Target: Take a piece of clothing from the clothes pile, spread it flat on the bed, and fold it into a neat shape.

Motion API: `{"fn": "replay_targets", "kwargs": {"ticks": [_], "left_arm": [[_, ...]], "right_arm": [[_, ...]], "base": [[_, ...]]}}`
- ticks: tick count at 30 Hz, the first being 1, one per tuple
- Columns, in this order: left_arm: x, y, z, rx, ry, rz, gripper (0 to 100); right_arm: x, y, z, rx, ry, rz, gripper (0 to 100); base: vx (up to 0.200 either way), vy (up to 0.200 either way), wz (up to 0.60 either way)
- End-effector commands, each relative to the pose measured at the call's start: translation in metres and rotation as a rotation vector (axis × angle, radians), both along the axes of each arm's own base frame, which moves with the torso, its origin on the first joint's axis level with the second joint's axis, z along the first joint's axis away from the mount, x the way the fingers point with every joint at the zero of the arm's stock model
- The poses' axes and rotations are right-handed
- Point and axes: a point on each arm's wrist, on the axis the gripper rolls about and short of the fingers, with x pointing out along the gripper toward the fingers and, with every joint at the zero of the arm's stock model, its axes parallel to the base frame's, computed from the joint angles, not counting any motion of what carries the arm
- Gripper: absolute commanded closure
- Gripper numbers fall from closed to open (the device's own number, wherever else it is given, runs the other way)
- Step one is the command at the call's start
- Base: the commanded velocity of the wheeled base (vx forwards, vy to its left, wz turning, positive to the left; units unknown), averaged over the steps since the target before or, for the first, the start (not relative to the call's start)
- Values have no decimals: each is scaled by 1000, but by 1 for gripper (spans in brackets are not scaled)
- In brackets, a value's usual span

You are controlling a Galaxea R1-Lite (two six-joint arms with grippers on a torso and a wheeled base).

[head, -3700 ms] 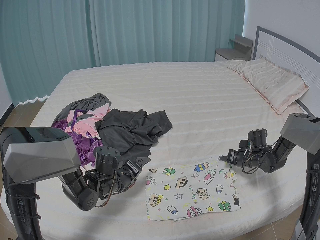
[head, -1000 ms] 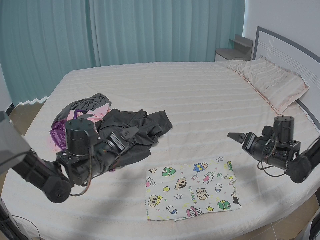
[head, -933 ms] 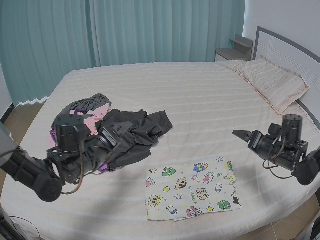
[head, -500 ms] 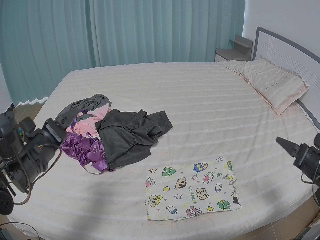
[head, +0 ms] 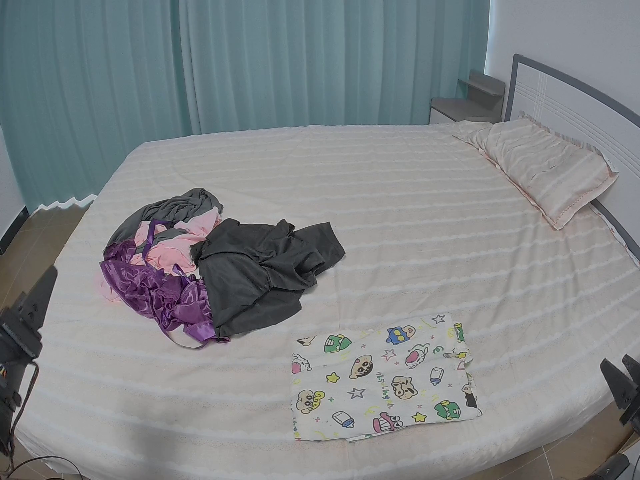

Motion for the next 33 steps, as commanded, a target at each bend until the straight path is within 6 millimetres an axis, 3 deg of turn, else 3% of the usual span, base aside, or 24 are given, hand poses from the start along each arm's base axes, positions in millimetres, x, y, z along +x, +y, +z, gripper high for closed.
{"fn": "replay_targets", "kwargs": {"ticks": [1,14,22,25,30,33], "left_arm": [[-58,23,-19,101,-79,124,0],[-100,31,-49,279,-37,307,0],[-107,29,-61,301,15,390,0],[-110,27,-75,325,37,406,0],[-107,27,-84,328,60,400,0],[-104,27,-91,338,85,391,0]], "right_arm": [[-34,-1,-20,-89,-84,-74,0],[-46,-3,-33,-270,-73,-187,0],[-45,-6,-35,-388,-39,-289,0],[-44,-7,-43,-431,8,-345,0],[-43,-7,-45,-434,9,-339,0],[-48,-7,-49,-425,-80,-244,0]], "base": [[0,0,0],[0,0,0],[0,0,0],[0,0,0],[0,0,0],[0,0,0]]}}
